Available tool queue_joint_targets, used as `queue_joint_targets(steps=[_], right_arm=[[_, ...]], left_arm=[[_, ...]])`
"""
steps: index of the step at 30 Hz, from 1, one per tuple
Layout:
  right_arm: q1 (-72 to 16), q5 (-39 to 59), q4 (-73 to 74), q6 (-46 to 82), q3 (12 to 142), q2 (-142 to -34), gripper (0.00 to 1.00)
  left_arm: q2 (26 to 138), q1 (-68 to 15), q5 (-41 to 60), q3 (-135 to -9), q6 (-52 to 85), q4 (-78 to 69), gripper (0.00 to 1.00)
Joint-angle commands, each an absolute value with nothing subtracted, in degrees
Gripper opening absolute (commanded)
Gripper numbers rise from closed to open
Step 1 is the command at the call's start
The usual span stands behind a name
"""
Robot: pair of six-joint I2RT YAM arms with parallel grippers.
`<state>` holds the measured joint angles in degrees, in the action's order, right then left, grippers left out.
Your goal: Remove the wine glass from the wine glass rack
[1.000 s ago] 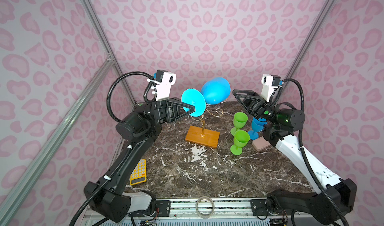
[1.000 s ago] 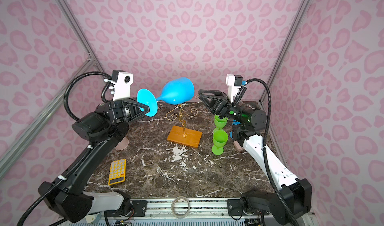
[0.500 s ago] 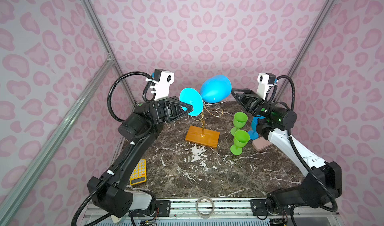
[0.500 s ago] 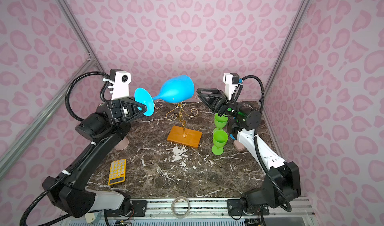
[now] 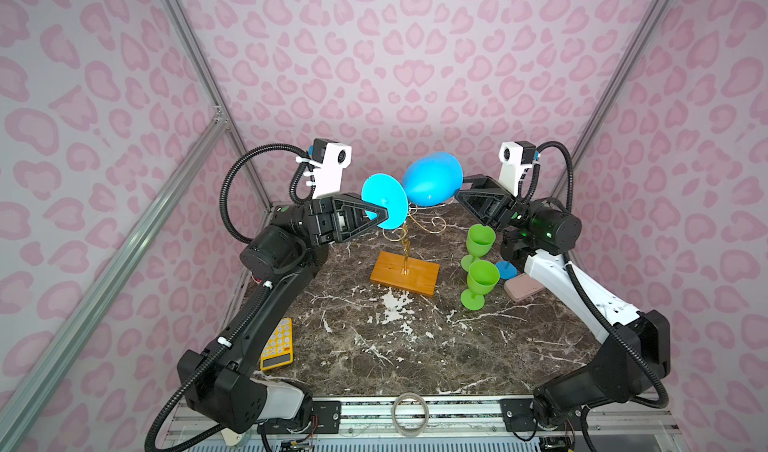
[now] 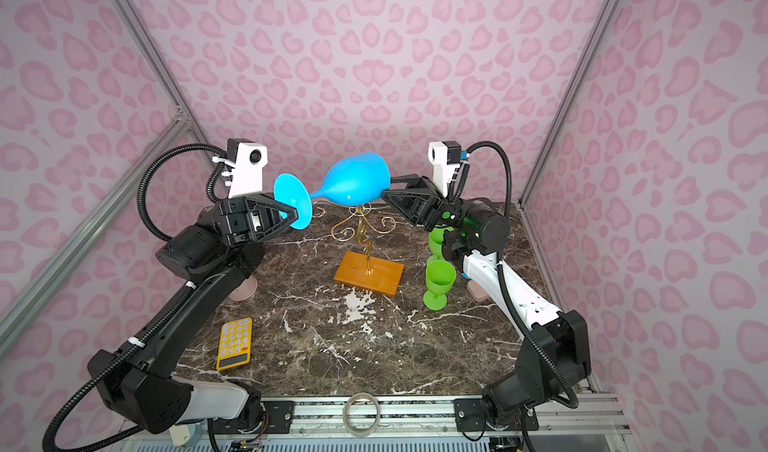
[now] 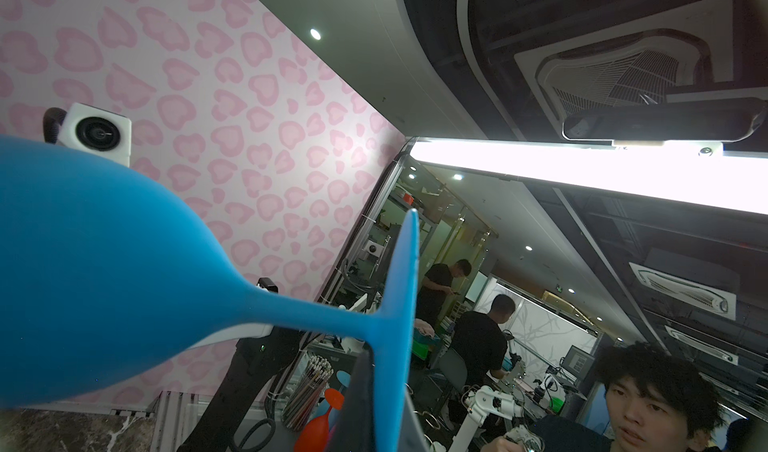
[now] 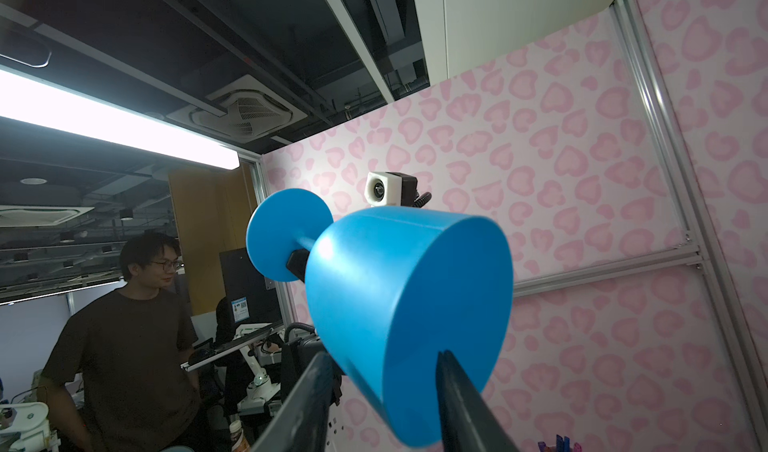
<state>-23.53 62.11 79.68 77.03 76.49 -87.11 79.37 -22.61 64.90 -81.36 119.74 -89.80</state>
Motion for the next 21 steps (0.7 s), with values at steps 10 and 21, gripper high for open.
queue_joint_targets(steps=[10,21], right_arm=[[-25.7,66.1,89.2,83.7,82.0,-91.6,0.38],[-25.5,70.9,89.2,82.4,83.1,-91.4,0.39]], left_arm=[[79.4,-22.6,63.5,-80.7,126.6,-91.5,0.04],[79.8,-22.6,62.5,-81.9,130.1,-91.5,0.04]])
